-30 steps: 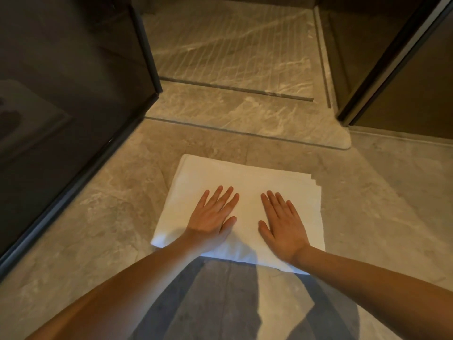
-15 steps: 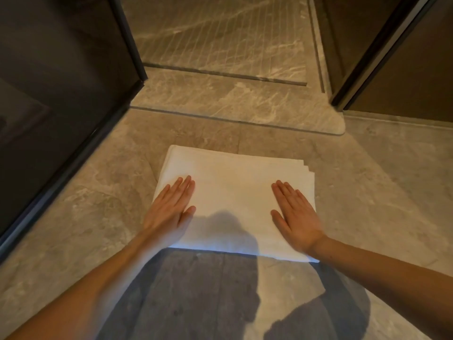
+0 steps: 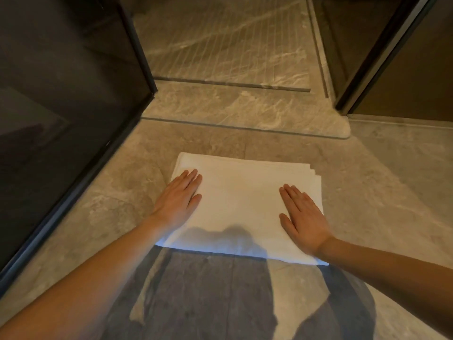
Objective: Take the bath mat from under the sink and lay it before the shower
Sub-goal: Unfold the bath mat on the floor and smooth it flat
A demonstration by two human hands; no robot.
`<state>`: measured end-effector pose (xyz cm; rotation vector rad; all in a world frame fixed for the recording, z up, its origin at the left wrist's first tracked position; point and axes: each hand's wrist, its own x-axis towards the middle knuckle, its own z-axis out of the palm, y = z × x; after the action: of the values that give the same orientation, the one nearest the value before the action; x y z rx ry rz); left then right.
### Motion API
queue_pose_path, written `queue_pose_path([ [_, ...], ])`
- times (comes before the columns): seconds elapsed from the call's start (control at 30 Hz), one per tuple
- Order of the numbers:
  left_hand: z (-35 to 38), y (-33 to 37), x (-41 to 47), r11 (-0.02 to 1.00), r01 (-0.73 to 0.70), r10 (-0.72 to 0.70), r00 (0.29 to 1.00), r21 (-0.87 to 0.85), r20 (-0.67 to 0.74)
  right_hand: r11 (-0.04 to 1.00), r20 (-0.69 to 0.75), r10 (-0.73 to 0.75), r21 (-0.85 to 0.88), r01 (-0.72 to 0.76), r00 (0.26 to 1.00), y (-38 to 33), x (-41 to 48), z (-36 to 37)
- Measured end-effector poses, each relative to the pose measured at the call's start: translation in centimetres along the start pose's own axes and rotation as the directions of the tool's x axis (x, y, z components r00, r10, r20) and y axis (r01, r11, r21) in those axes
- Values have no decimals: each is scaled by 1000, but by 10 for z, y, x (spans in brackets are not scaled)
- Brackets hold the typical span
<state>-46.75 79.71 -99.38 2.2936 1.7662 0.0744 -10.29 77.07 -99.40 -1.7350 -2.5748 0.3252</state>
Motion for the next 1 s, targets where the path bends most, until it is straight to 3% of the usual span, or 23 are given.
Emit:
queue_pose_path([
  [0.3, -35, -22, 77, 993, 112, -112, 994, -46, 3, 1000, -11, 10, -23, -10, 1000, -1, 1, 1],
  [0.43, -40, -23, 84, 990, 122, -128, 988, -74, -87, 1000, -19, 10, -22, -10, 1000, 0, 1, 2],
  [0.57, -41, -24, 86, 951, 188, -226, 964, -244, -138, 1000, -19, 16, -10, -16, 1000, 0, 1, 2],
  [0.7, -48, -21, 82, 818, 269, -374, 920, -509, -114, 1000, -13, 15, -18, -15, 1000, 1, 2, 2],
  [0.9, -72, -4, 58, 800, 120, -277, 943, -588, -185, 1000, 2, 18, -7, -18, 1000, -4, 2, -2],
  [1.0, -88, 7, 40, 794, 47, -229, 947, -606, -227, 987, -9, 33, 160, -31, 999, -13, 13, -17],
])
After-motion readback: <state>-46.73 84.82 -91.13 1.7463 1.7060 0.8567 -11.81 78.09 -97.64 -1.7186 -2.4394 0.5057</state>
